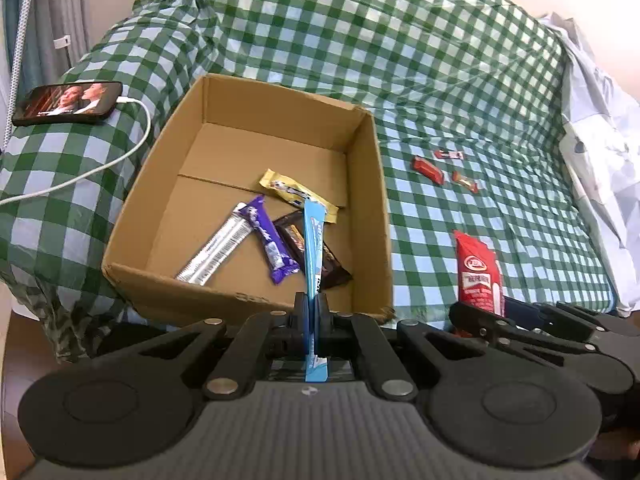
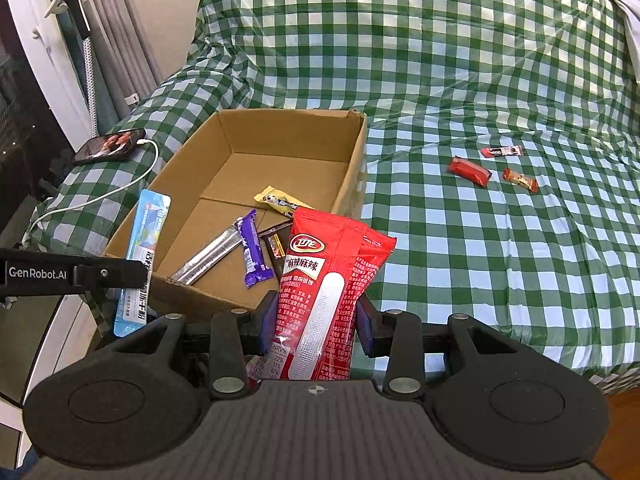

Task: Organize snacks
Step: 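Carry the blue stick and red packet over the box with both tools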

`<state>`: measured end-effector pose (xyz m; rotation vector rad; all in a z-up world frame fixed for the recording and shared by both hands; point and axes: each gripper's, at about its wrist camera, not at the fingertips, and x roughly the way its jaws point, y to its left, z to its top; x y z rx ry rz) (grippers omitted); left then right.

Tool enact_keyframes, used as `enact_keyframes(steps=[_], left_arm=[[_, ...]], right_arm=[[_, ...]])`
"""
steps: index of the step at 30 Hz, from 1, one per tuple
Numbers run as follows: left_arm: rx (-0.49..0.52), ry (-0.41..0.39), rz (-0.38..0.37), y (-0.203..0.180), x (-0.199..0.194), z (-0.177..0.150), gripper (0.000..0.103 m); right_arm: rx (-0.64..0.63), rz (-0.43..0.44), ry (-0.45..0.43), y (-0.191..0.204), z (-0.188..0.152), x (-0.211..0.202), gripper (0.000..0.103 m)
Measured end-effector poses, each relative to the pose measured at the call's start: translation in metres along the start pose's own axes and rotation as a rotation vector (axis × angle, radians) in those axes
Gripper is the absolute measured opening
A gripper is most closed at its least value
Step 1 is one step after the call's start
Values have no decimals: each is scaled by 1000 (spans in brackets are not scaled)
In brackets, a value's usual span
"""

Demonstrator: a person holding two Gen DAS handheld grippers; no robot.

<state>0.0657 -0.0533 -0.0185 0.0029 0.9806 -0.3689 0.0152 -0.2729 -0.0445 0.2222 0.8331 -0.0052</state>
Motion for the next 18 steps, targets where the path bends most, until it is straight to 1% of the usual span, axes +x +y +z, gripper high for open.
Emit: enact_keyframes(steps=[9,13,18], left_arm=[[-27,-16,43,14,15,37,2],[-32,-18,60,23,29,54,2],[-39,0,64,32,50,73,2]], right_arm=[[-42,13,-9,9,28,24,42],[-57,29,0,16,41,41,42],[-73,44,12,22,57,62,42]])
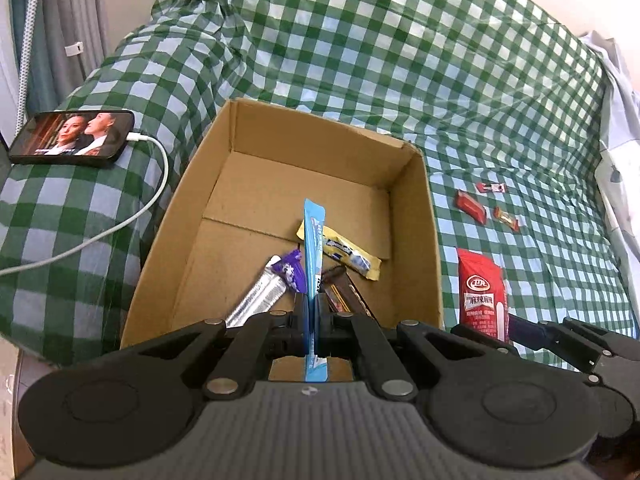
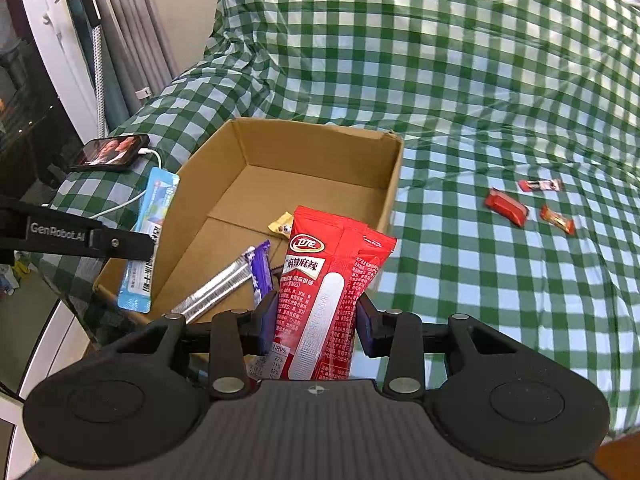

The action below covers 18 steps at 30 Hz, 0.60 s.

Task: Organize snacks
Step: 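Carry the blue stick and red packet over the box with both tools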

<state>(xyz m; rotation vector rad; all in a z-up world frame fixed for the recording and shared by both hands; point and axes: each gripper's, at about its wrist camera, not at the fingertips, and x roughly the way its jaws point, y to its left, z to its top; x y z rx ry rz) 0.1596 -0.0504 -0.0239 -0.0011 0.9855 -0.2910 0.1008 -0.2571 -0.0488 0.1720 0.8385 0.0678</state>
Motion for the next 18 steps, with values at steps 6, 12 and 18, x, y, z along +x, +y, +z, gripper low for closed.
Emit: enact_keyframes(steps=[6,12,18], left_arm=[[3,34,4,8,29,14,2],[0,68,14,15,56,23,2],[0,102,22,20,78,26,2]], right_arm=[[0,12,25,-1,14,27,42],[2,29,52,0,24,52,42],[7,43,85,1,27,73,42]])
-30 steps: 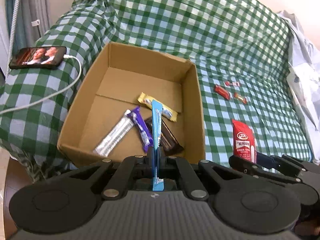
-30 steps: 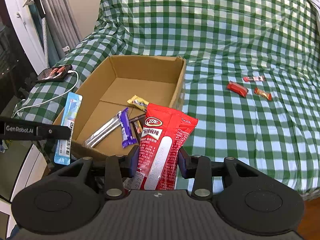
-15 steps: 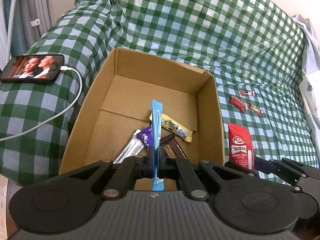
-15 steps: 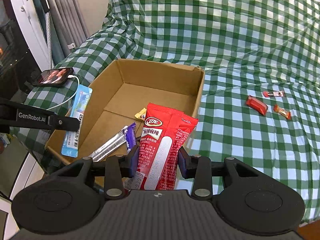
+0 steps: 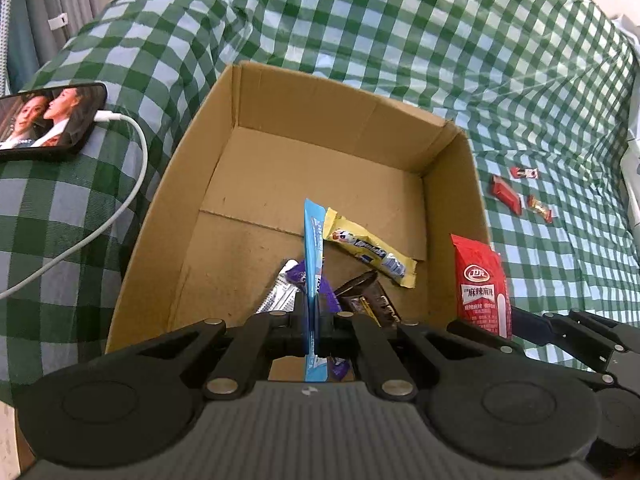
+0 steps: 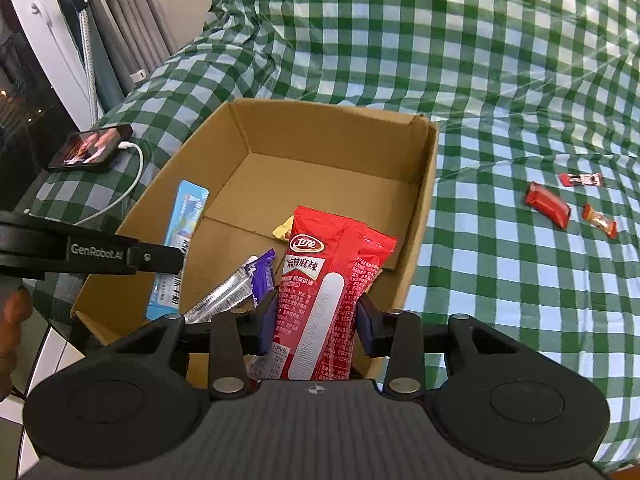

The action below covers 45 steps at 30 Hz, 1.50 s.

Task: Organize snacks
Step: 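Carry the blue stick and red packet over the box with both tools, then lower the blue stick and red packet into the box and open both tools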

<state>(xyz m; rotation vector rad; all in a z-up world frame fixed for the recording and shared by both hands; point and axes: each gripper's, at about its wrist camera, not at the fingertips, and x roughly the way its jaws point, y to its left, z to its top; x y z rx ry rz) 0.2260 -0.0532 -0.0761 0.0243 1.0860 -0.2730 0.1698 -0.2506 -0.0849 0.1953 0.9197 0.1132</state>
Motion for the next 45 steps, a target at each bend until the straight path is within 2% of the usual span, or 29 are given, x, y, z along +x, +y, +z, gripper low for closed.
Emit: enact_keyframes(steps=[10,11,12,13,14,15,17,18,24,29,41,45], left_arm=[[1,39,17,7,25,7,3],[6,39,22,7,26,8,10],[12,38,25,7,26,9,18],[16,36,27,8,26,10,52],[15,30,36,8,24,10,92],[2,11,62,9,20,8,103],[-18,-46,108,10,11,2,103],[-8,-46,124,10,9,-1,103],[27,11,166,5,-7,-40,103],[-5,33,163,5,-30,-73,103],[85,-132,162,-23,-108,-109,103],[71,-156,159,-25,-123,-120,103]], right_arm=[[-11,12,31,-3,5,24,45],[-14,14,29,-3,6,25,47],[-15,8,23,-4,8,26,53],[-20,0,15,-4,9,26,60],[-24,-17,6,-3,10,25,79],[-24,-40,-7,-3,11,23,91],[-29,-66,-39,-4,9,17,93],[-39,-64,-38,-4,7,14,93],[8,-50,34,-8,-20,-1,93],[22,-44,29,1,-43,-32,95],[-12,-60,-89,21,-78,-108,98],[-28,-71,-129,24,-87,-127,99]])
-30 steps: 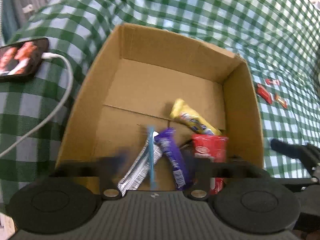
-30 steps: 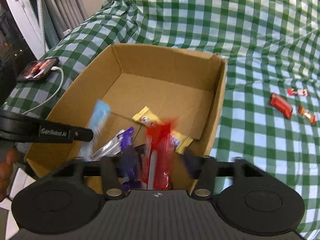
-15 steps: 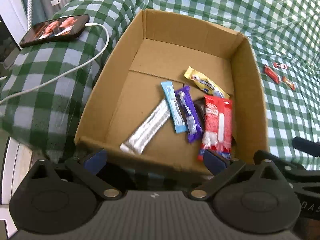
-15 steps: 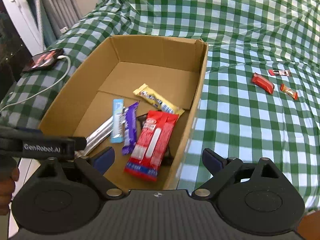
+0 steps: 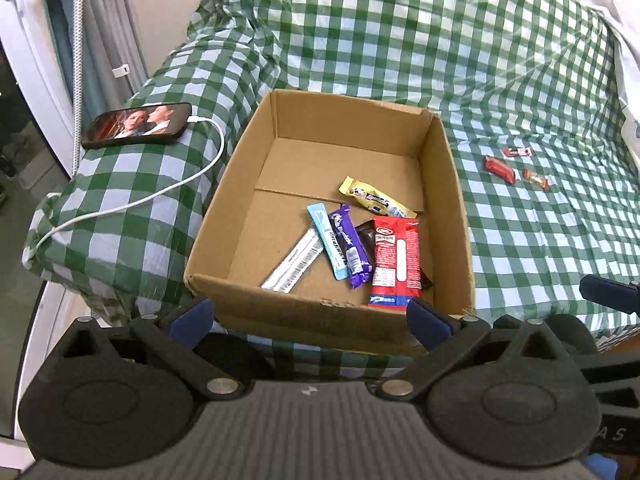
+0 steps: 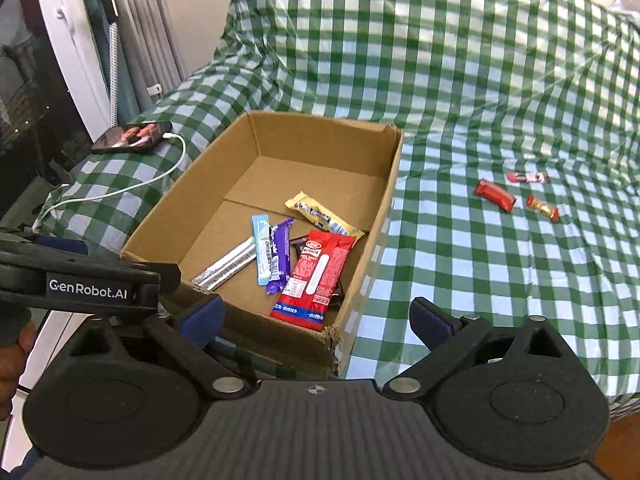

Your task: Organize snacks

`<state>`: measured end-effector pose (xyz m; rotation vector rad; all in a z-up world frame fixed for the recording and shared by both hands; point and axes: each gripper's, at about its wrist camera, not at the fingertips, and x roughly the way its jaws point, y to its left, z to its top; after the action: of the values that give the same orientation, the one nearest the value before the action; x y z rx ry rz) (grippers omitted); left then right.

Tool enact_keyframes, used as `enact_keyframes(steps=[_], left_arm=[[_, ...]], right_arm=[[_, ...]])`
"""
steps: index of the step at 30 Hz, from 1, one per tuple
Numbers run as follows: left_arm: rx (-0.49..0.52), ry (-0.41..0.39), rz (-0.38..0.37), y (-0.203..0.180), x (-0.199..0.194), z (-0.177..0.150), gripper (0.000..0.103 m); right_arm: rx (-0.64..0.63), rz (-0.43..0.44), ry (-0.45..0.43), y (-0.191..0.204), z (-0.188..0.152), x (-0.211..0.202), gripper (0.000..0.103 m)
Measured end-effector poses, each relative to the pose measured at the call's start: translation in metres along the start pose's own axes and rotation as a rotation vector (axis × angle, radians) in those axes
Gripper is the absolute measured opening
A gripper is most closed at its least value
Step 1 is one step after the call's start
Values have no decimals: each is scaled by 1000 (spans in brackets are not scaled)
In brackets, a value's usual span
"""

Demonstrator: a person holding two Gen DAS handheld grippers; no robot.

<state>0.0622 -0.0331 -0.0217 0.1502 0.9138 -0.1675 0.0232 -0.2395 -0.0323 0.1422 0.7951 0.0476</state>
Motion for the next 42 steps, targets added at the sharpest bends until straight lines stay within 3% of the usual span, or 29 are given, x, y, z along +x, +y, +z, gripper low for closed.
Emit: enact_keyframes(steps=[14,42], left_arm=[[16,-47,4,-6,-24,-13,103],[14,-15,1,-1,-14,-14,103]], right_arm=[[29,-9,-61,-6,-15,-33,100],[24,-6,-33,-4,-19,-28,101]])
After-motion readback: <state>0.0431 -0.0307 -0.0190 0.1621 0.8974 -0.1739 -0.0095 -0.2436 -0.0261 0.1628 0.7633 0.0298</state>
